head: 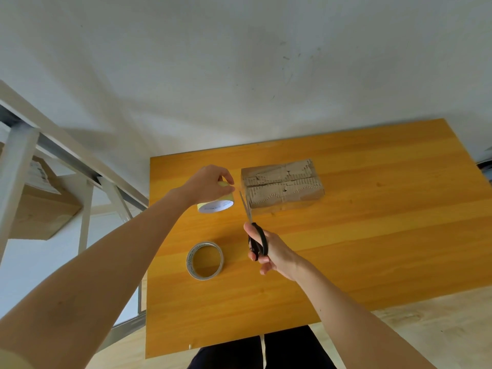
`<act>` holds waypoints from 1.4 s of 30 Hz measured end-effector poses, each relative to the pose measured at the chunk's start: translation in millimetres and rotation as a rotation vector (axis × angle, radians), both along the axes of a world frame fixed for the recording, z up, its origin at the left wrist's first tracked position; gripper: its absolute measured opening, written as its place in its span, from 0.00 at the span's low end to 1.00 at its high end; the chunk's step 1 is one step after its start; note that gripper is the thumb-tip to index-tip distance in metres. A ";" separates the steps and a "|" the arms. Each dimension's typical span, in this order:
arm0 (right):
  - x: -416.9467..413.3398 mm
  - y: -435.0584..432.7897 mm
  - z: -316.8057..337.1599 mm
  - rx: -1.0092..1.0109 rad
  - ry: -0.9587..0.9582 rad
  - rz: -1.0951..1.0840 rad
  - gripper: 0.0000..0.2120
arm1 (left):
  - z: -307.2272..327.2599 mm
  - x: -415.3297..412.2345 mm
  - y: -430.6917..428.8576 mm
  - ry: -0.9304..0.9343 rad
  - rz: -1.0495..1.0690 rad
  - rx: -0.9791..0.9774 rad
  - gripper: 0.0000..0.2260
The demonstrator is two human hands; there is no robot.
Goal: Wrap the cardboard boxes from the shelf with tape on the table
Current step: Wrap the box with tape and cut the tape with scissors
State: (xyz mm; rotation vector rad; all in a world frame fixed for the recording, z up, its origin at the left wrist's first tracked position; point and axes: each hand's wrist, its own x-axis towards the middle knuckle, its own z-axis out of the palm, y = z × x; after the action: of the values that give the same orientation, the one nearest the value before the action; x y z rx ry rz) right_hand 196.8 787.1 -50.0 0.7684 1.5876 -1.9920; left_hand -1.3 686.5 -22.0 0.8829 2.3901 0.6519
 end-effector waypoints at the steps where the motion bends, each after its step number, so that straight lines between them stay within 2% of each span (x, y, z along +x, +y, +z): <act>1: -4.3 0.7 2.5 0.006 -0.007 0.010 0.33 | 0.5 0.2 0.3 0.002 0.000 0.001 0.05; 12: -28.9 3.7 9.9 0.056 -0.039 0.009 0.32 | -4.4 -1.8 1.6 -0.023 0.019 0.004 0.06; 25: -27.0 2.9 -5.7 0.230 0.047 -0.139 0.20 | -13.1 -2.3 5.7 -0.033 0.027 -0.089 0.09; 36: -30.3 -0.5 -15.7 0.517 -0.080 0.228 0.30 | -21.7 -5.8 -14.2 0.005 0.139 -0.128 0.08; 42: -28.7 -9.2 -36.2 0.930 -0.142 0.462 0.27 | -22.3 -5.3 -24.9 -0.052 0.194 -0.092 0.02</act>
State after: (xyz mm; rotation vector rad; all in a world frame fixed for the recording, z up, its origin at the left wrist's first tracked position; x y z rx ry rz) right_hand 168.1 777.8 -86.2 0.7238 2.3314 -0.8059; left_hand -6.6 661.6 -44.3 0.5946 2.4568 0.6235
